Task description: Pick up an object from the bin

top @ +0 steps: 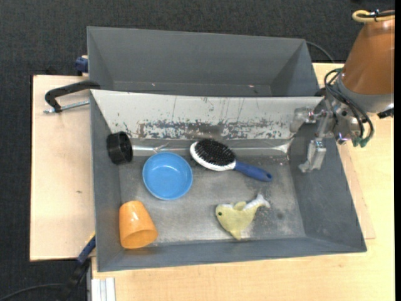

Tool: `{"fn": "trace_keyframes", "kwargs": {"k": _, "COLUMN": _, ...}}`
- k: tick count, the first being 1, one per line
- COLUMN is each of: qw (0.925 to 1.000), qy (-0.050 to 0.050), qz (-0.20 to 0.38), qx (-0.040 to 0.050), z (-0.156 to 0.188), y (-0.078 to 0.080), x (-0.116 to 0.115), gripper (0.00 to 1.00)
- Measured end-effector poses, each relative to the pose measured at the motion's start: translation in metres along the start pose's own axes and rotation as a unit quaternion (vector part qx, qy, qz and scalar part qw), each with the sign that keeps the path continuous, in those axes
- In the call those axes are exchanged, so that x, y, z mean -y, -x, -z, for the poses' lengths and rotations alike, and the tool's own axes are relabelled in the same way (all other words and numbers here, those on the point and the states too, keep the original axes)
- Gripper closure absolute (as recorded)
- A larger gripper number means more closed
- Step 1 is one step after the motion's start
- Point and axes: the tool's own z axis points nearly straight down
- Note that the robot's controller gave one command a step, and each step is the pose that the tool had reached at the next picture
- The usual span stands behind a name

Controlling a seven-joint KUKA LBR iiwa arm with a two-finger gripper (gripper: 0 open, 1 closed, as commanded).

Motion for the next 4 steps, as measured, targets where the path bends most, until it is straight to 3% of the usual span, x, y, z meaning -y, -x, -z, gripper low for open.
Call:
{"fn": "trace_keyframes", "kwargs": {"k": 1, "qw": 0.9994, "qy": 0.002, "qz": -0.033, "qx": -0.0047, "z": -0.124, "y": -0.009, "x": -0.036, "gripper": 0.00}}
{"fn": "trace_keyframes", "kwargs": {"k": 2, "qw": 0.9850, "qy": 0.001, "qz": -0.173, "qx": -0.0023, "z": -0.141, "y": -0.021, "x": -0.066, "gripper": 0.00}}
{"fn": "trace_keyframes", "kwargs": {"k": 3, "qw": 0.9849, "qy": 0.000, "qz": -0.173, "qx": -0.0015, "z": -0.141, "y": -0.020, "x": -0.064, "gripper": 1.00}}
{"fn": "trace_keyframes", "kwargs": {"k": 4, "qw": 0.9809, "qy": 0.000, "qz": -0.194, "qx": 0.0053, "z": -0.014, "y": -0.017, "x": -0.055, "gripper": 1.00}}
